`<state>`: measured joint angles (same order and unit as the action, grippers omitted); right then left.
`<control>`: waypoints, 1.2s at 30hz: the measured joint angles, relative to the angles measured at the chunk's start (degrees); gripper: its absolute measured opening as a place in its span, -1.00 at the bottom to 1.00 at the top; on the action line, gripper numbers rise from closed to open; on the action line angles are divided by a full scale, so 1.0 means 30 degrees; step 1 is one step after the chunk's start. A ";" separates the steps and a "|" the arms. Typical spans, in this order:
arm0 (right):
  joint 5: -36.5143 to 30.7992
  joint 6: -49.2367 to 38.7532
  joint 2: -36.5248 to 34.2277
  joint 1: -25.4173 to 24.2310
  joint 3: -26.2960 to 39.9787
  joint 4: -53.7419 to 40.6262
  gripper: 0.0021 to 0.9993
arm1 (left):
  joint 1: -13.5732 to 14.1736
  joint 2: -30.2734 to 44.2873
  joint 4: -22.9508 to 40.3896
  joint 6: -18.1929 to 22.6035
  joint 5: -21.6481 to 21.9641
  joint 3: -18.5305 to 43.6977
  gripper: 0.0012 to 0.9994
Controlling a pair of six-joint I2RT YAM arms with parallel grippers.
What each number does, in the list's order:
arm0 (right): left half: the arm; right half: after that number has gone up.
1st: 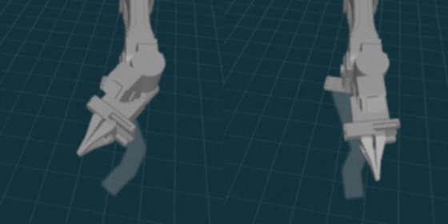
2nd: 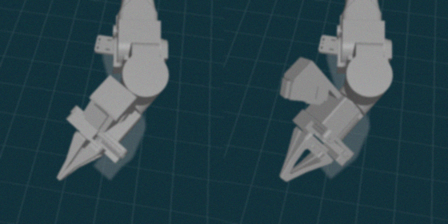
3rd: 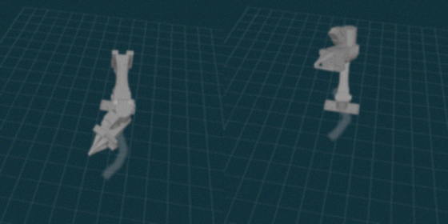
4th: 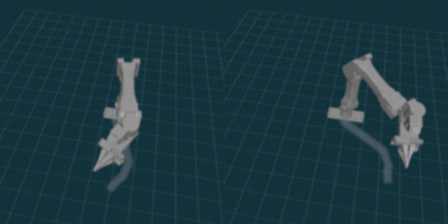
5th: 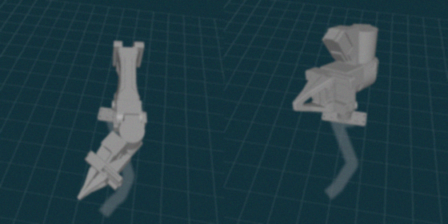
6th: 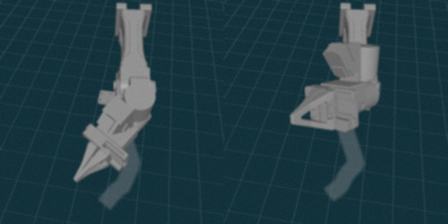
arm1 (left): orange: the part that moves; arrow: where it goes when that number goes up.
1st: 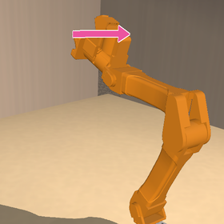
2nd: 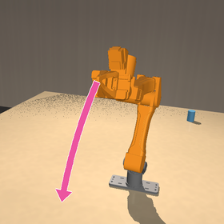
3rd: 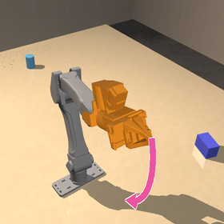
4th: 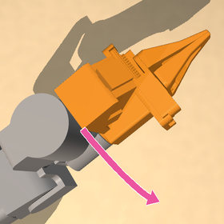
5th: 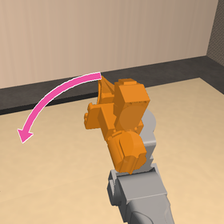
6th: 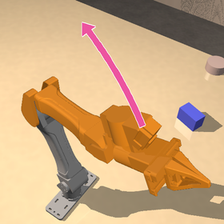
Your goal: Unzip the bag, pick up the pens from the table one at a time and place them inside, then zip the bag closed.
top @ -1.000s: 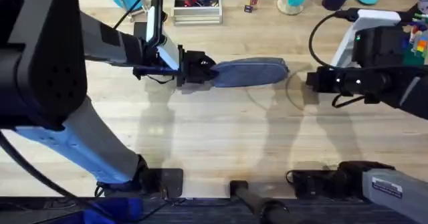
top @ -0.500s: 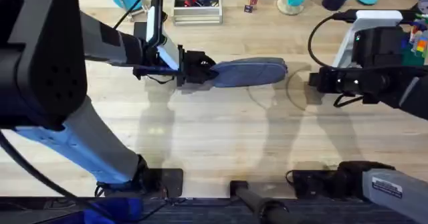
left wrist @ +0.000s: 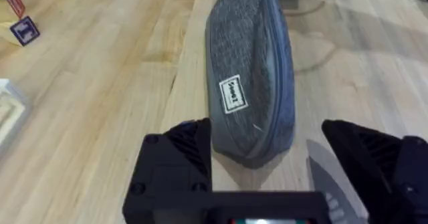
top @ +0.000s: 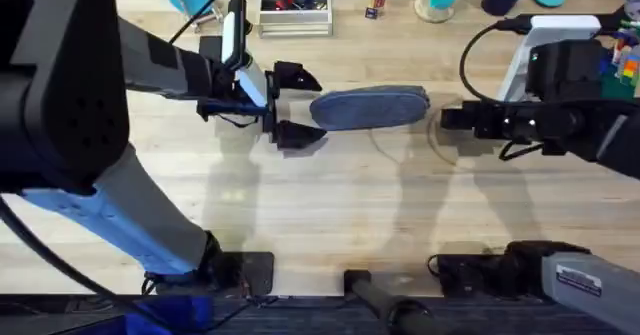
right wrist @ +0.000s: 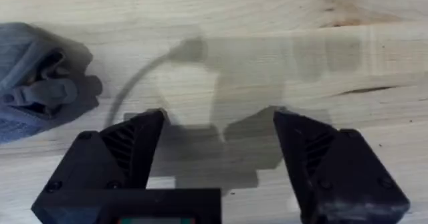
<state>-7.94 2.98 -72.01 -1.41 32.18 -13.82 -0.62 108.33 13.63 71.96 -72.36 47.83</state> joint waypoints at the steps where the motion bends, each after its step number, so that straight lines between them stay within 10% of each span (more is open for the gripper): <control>1: 0.0000 0.0000 0.0000 0.0000 0.0000 0.0003 0.99 | 0.0000 0.0000 0.0121 0.0003 0.0049 0.0000 0.99; 19: 0.0000 -0.0007 0.0000 0.0000 0.0000 -0.0014 0.99 | -0.0593 -0.0021 0.0257 -0.0670 0.1692 0.0000 0.99; 36: -0.0015 -0.0883 0.6159 0.0295 0.0391 -0.5313 0.99 | -0.1290 -0.7507 0.6069 -0.4784 0.8204 0.0000 0.99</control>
<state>-7.99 0.33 -53.53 -0.53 33.36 -29.76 -4.49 85.81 31.84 57.61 -47.74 47.83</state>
